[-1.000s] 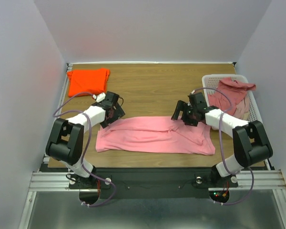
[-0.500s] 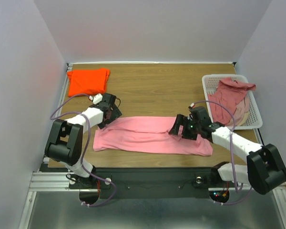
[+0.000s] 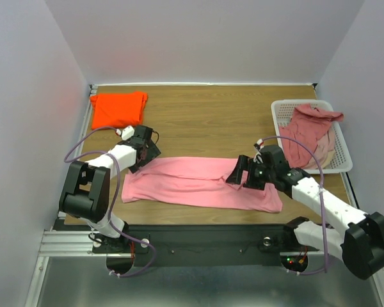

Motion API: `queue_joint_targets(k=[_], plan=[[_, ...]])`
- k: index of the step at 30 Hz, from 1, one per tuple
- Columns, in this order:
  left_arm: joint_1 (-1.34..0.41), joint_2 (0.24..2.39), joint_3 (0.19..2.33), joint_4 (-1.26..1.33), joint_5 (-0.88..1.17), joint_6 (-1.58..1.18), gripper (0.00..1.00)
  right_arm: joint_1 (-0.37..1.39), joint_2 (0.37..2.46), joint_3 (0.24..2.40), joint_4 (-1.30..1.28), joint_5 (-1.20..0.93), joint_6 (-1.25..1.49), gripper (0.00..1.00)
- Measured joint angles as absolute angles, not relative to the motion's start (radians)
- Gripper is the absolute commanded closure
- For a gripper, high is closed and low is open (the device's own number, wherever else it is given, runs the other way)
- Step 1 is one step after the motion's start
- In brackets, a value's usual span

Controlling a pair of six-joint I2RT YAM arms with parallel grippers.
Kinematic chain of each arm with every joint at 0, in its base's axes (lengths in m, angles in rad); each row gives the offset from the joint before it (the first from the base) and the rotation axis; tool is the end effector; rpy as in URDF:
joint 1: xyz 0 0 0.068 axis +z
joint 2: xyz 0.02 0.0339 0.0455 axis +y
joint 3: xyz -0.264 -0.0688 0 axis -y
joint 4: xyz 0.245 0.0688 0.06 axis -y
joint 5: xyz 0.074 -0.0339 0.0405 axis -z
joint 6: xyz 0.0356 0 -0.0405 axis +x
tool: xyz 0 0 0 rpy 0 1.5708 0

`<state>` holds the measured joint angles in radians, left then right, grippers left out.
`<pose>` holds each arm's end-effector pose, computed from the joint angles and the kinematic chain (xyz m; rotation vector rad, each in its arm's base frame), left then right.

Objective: Fold and stack the t-shirts
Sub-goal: Fold the tshirt

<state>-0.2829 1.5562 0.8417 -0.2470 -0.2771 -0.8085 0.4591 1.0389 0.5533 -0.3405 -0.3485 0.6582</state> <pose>0.2932 -0.0751 0.1735 -0.7494 2.3670 -0.1092 0.1771 0.1011 0.2007 0.0787 2.5444 0.9048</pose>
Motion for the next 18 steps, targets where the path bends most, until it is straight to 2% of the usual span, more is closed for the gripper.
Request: queue_joint_targets(k=[7,13,18], plan=[[-0.279,1.546,0.832,-0.247,-0.277,-0.809,0.02,0.459,1.158,0.589,-0.337,-0.281,0.731,0.21],[-0.279,1.545,0.831,-0.247,-0.276,-0.808,0.02,0.460,1.165,0.573,-0.334,-0.237,0.783,0.25],[-0.279,1.545,0.831,-0.247,-0.274,-0.804,0.02,0.461,1.204,0.552,-0.301,-0.232,0.805,0.35]])
